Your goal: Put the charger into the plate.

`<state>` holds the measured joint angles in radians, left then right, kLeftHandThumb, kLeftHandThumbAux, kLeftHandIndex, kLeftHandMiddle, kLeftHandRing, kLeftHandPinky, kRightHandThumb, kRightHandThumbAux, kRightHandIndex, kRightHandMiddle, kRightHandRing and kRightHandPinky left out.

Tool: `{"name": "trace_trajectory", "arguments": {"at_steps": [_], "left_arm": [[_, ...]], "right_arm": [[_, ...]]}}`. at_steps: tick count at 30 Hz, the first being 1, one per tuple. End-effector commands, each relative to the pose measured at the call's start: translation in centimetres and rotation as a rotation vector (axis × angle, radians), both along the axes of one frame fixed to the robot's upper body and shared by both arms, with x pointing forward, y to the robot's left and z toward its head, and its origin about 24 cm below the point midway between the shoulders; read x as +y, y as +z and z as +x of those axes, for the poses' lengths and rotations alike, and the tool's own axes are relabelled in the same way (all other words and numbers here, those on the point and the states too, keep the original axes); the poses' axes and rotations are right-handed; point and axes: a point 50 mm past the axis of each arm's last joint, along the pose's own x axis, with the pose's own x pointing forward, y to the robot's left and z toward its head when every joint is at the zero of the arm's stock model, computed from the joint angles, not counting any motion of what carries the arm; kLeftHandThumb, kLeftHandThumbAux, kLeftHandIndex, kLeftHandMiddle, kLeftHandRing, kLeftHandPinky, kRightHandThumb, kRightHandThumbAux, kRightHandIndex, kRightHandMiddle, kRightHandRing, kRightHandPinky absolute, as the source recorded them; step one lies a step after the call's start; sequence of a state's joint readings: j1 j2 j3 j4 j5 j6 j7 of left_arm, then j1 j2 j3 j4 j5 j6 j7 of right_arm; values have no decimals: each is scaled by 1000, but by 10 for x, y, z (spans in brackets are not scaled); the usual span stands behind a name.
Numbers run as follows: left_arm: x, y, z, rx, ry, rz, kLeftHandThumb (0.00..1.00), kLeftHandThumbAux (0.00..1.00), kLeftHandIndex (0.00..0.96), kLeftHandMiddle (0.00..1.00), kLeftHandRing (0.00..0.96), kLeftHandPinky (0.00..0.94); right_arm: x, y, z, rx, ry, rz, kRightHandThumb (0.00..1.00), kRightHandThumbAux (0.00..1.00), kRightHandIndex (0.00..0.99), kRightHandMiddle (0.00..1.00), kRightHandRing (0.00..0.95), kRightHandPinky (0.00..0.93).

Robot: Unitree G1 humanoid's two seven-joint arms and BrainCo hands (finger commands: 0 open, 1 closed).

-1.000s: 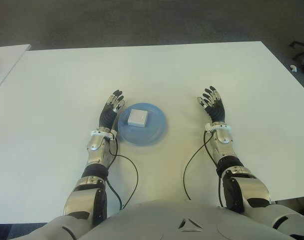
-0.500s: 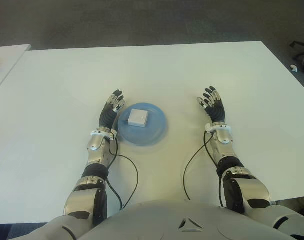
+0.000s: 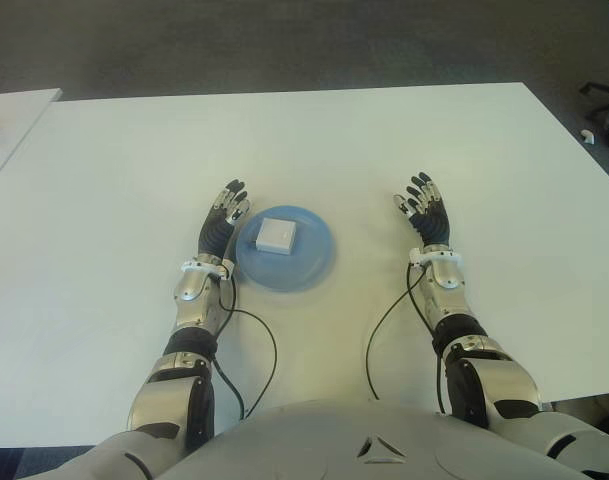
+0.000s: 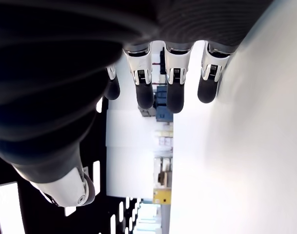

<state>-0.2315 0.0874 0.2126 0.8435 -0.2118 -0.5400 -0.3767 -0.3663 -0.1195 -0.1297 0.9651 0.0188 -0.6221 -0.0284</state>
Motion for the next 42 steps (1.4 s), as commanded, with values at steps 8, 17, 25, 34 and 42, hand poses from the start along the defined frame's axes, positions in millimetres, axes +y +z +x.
{"name": "trace_trajectory", "arguments": {"at_steps": [8,17,25,34,42], "left_arm": [[0,-18,-14,103,8,-13,35,519,0,37,6,0],[0,-18,-14,102,8,-10,38,524,0,35,6,0],[0,-18,-14,105,8,-8,40,529,0,34,6,0],[0,-18,-14,110,4,-8,37,523,0,30,2,0],[0,-18,-14,112,4,-5,34,522,0,31,4,0]], "right_arm": [[7,-11,-11,36,16,2,122,702,63,115,118,144],[8,-11,-12,32,17,-1,143,690,66,108,106,130],[9,-11,-12,31,26,-5,147,699,66,105,99,126],[11,-10,-12,27,33,-13,144,703,64,106,100,125],[12,-10,-12,26,32,-20,142,691,68,108,98,116]]}}
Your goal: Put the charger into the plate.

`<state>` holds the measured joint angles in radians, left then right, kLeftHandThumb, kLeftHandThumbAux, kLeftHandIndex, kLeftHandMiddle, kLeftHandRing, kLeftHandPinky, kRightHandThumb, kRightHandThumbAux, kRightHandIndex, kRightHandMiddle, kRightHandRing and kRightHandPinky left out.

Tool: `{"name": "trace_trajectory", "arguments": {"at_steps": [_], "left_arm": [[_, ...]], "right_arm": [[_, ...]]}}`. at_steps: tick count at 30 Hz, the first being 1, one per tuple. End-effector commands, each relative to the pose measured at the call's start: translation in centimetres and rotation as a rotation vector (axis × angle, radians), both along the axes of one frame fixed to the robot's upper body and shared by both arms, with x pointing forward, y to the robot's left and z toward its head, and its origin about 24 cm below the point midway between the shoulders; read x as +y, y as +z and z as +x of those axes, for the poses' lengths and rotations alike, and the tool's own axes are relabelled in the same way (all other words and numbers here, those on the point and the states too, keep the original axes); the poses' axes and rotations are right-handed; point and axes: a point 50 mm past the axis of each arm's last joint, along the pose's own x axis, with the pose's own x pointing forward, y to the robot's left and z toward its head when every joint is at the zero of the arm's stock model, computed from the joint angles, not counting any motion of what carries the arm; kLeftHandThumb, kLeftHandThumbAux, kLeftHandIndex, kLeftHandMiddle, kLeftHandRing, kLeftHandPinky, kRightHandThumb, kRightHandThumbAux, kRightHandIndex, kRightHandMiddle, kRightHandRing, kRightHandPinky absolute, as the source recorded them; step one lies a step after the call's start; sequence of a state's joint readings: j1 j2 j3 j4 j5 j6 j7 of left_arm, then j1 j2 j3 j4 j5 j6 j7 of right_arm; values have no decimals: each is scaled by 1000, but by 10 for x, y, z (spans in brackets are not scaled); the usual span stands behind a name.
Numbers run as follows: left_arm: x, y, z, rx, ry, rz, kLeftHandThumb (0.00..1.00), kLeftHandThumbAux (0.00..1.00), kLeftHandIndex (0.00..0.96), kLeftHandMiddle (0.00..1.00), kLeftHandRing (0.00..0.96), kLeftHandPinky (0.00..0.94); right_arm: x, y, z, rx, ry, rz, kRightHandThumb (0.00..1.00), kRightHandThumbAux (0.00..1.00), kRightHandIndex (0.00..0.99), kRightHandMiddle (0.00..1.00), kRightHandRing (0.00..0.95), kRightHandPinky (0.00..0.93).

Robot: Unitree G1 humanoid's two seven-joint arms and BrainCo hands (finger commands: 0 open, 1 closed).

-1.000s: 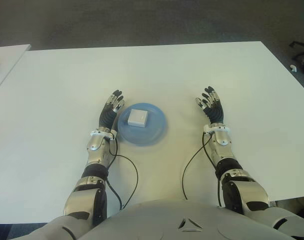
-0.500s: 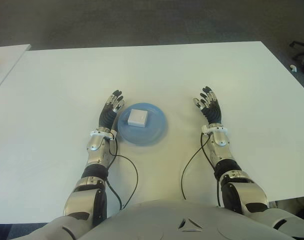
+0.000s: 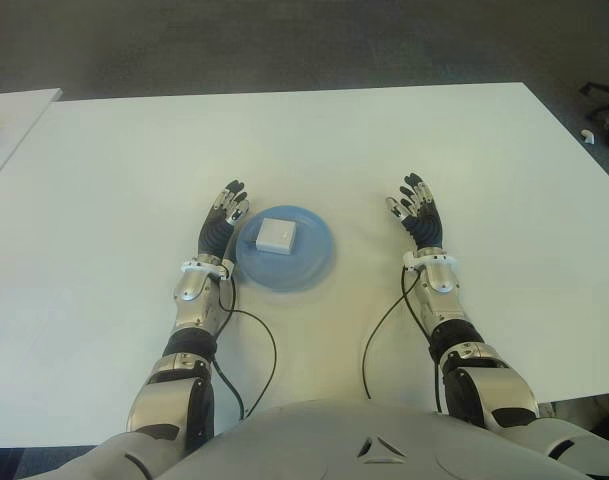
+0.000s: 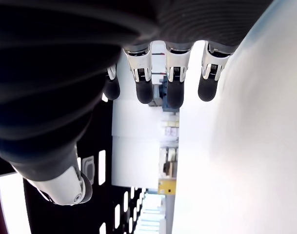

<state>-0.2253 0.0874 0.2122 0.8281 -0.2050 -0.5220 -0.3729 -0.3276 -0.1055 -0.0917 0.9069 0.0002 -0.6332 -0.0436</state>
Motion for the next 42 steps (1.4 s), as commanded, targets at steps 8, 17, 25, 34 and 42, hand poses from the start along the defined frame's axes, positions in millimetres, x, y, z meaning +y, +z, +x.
{"name": "trace_trajectory", "arguments": {"at_steps": [8,17,25,34,42], "left_arm": [[0,-19,-13,104,6,-6,29,527,0,30,3,0],[0,-19,-13,105,7,-9,41,533,0,28,2,0],[-1,-19,-13,103,7,-11,43,535,0,30,4,0],[0,-18,-13,102,0,-14,34,538,0,29,4,0],[0,-19,-14,104,-5,-25,36,547,0,26,5,3]], "right_arm": [[3,-11,-7,52,1,-2,151,682,74,115,102,120],[4,-10,-7,50,9,-3,158,684,72,108,91,98],[4,-10,-7,51,16,-4,160,701,64,105,86,98],[4,-12,-6,77,21,-24,155,700,55,101,88,108],[5,-16,-3,187,44,-63,159,674,42,78,80,108]]}}
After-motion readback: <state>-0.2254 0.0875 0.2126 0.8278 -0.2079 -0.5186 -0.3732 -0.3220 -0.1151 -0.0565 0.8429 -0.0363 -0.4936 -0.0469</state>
